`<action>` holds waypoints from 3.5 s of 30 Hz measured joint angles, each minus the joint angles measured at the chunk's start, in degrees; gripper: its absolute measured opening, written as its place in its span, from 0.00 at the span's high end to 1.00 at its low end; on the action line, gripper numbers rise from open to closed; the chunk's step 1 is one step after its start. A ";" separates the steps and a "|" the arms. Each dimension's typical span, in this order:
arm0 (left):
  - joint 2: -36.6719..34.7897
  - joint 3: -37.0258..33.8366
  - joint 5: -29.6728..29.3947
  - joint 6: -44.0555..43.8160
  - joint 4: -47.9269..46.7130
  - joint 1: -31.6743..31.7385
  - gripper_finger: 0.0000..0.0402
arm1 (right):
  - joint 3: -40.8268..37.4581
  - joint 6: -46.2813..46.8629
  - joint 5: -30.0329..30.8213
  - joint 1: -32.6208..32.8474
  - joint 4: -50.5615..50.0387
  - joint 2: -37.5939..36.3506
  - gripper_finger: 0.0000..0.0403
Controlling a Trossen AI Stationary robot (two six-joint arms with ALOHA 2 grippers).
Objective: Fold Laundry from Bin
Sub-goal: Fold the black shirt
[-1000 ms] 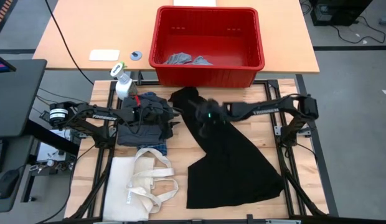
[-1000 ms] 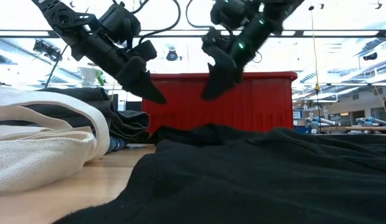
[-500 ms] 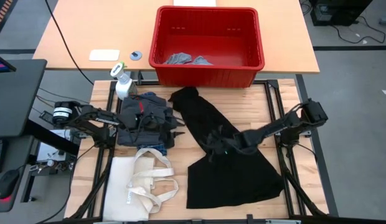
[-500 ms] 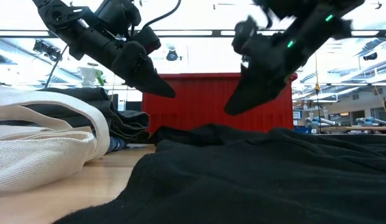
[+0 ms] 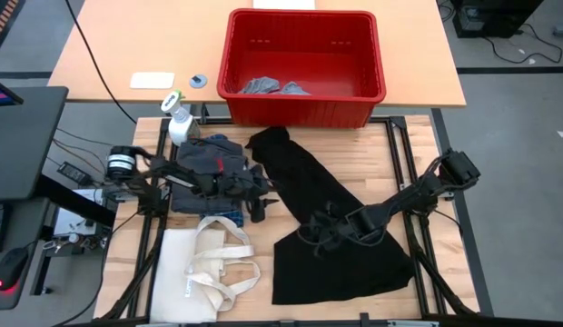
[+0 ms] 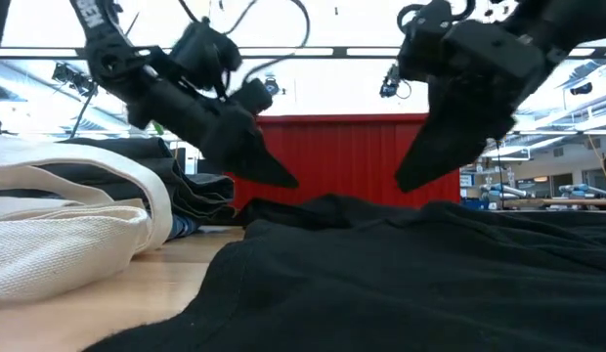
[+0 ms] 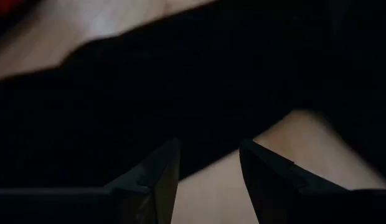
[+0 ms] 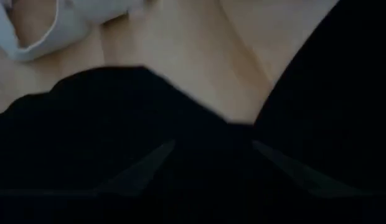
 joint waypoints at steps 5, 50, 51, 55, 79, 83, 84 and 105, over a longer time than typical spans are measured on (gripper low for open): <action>6.79 5.52 0.00 1.41 -0.32 0.31 0.57 | 0.00 9.24 0.65 2.62 -5.09 0.00 0.49; -8.37 16.09 -6.06 9.98 -45.84 0.48 0.57 | 1.98 64.92 -2.38 11.32 -70.39 0.02 0.58; -8.18 16.09 -6.63 10.62 -46.04 1.36 0.57 | 2.70 64.94 -0.97 11.32 -70.44 0.02 0.58; -6.53 16.12 -6.97 12.96 -46.21 5.55 0.57 | 6.03 64.30 7.71 11.53 -69.43 0.02 0.58; -4.80 16.18 -6.93 20.76 -43.47 15.35 0.57 | 7.76 -10.57 3.60 -15.14 -5.73 0.00 0.60; -4.80 16.18 -6.84 20.40 -43.45 15.21 0.57 | 7.76 -20.19 -2.61 -26.70 4.22 0.00 0.62; -4.80 16.18 -6.88 20.34 -43.44 15.23 0.57 | 7.76 -22.13 -4.87 -29.46 7.14 0.00 0.62; 0.78 21.65 -2.12 47.28 -30.70 21.05 0.57 | 6.35 -27.31 -14.64 -31.75 -5.24 0.00 0.63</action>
